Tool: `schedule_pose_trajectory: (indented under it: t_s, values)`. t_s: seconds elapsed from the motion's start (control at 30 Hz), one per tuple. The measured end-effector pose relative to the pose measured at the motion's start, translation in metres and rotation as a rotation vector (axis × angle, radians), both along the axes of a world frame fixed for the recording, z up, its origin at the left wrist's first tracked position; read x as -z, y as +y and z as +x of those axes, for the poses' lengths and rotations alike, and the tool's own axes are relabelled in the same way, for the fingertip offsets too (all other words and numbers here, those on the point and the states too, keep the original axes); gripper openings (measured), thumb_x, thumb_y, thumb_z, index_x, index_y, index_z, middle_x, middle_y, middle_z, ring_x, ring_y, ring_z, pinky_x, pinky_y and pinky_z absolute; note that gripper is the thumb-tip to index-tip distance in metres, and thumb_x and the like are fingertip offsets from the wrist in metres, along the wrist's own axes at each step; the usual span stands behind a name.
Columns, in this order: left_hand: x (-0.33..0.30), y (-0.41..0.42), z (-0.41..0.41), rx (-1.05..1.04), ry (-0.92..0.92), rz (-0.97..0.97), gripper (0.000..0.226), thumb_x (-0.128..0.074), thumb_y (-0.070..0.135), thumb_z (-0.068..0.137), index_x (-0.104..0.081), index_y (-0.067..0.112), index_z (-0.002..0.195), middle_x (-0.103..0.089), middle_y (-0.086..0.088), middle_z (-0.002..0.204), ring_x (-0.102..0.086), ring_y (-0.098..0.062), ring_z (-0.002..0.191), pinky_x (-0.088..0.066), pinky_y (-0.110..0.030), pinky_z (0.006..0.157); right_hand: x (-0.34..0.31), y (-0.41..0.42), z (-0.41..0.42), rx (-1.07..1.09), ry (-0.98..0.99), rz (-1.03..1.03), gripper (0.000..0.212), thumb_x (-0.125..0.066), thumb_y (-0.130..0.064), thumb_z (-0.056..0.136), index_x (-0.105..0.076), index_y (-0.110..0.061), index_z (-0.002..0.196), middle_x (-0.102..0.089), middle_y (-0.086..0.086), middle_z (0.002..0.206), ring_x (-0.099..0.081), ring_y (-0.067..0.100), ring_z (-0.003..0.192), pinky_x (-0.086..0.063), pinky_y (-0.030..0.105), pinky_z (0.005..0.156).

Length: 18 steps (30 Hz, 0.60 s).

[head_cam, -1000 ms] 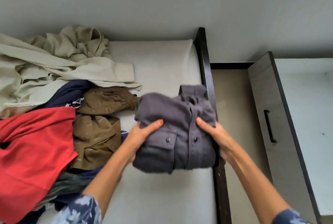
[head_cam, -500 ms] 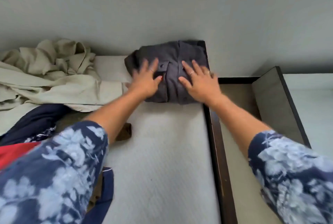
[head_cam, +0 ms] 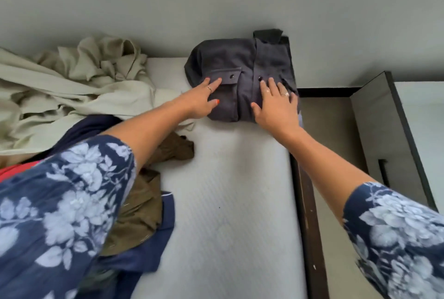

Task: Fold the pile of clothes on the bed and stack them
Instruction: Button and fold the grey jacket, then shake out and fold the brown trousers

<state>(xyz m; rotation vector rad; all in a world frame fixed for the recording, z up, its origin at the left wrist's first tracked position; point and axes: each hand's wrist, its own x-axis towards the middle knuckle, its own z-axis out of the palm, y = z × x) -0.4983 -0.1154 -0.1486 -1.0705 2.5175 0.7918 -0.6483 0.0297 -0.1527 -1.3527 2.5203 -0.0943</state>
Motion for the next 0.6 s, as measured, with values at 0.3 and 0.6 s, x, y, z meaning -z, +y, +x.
schedule_pose_trajectory:
  t_s: [0.3, 0.6]
  values:
    - [-0.023, 0.008, 0.196, 0.032, 0.014, -0.366, 0.048, -0.031, 0.034, 0.102, -0.028, 0.024, 0.149, -0.021, -0.002, 0.158, -0.024, -0.023, 0.144, -0.026, -0.044, 0.114, -0.002, 0.063, 0.055, 0.006, -0.277, -0.136, 0.055, -0.054, -0.021, 0.095, -0.035, -0.014, 0.146, -0.024, 0.005, 0.158, -0.027, 0.024, 0.143, -0.024, 0.038, 0.115]
    - [-0.078, 0.019, 0.339, -0.370, 0.129, -0.421, 0.045, -0.041, 0.032, 0.100, -0.046, 0.012, 0.140, -0.041, -0.010, 0.148, -0.037, -0.022, 0.138, -0.029, -0.041, 0.114, -0.083, 0.044, 0.182, 0.035, -0.517, -0.335, 0.075, -0.033, 0.021, 0.077, -0.047, -0.020, 0.139, -0.041, 0.000, 0.149, -0.038, 0.016, 0.136, -0.027, 0.006, 0.095]
